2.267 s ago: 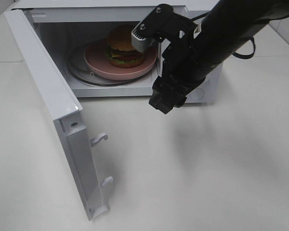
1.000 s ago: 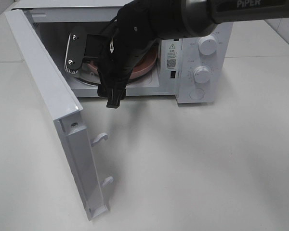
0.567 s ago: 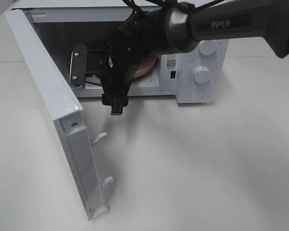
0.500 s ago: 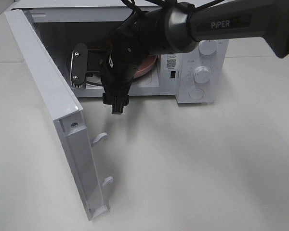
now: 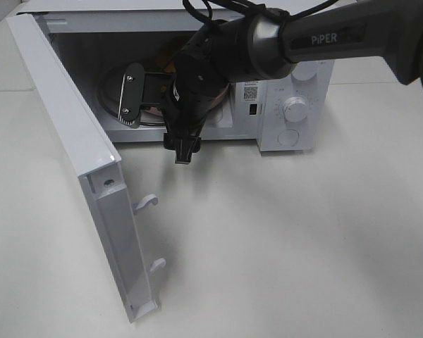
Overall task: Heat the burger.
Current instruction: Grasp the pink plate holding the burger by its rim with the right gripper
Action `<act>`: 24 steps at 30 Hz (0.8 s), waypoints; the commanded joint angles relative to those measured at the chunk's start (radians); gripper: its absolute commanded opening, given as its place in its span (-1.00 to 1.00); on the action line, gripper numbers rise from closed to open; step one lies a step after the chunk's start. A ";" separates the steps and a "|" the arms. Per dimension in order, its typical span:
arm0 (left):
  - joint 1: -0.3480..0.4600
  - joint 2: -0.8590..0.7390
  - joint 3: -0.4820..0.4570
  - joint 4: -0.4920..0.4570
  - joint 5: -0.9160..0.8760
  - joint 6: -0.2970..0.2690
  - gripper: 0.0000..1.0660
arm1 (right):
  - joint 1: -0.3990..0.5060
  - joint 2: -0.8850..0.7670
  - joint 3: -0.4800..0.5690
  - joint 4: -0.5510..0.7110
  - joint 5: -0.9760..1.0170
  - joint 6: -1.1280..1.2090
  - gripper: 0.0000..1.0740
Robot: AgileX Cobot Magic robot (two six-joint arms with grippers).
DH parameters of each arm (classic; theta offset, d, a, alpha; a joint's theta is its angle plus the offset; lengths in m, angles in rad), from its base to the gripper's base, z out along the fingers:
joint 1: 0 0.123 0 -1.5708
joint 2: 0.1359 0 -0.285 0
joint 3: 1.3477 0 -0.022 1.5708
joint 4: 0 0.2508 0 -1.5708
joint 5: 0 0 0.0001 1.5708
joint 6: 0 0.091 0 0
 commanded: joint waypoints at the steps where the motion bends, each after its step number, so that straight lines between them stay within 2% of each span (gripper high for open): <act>1: 0.001 -0.009 0.002 -0.003 -0.014 -0.007 -0.99 | 0.001 0.002 -0.005 -0.025 0.004 0.050 0.38; 13: 0.001 -0.009 0.002 -0.003 -0.014 -0.007 -0.99 | -0.001 -0.009 -0.005 -0.083 0.032 0.083 0.38; 20: 0.001 -0.009 0.002 -0.003 -0.014 -0.007 -0.99 | -0.001 -0.010 -0.005 -0.200 0.027 0.178 0.38; 24: 0.001 -0.009 0.002 -0.003 -0.014 -0.007 -0.99 | -0.001 -0.010 -0.005 -0.225 0.027 0.182 0.38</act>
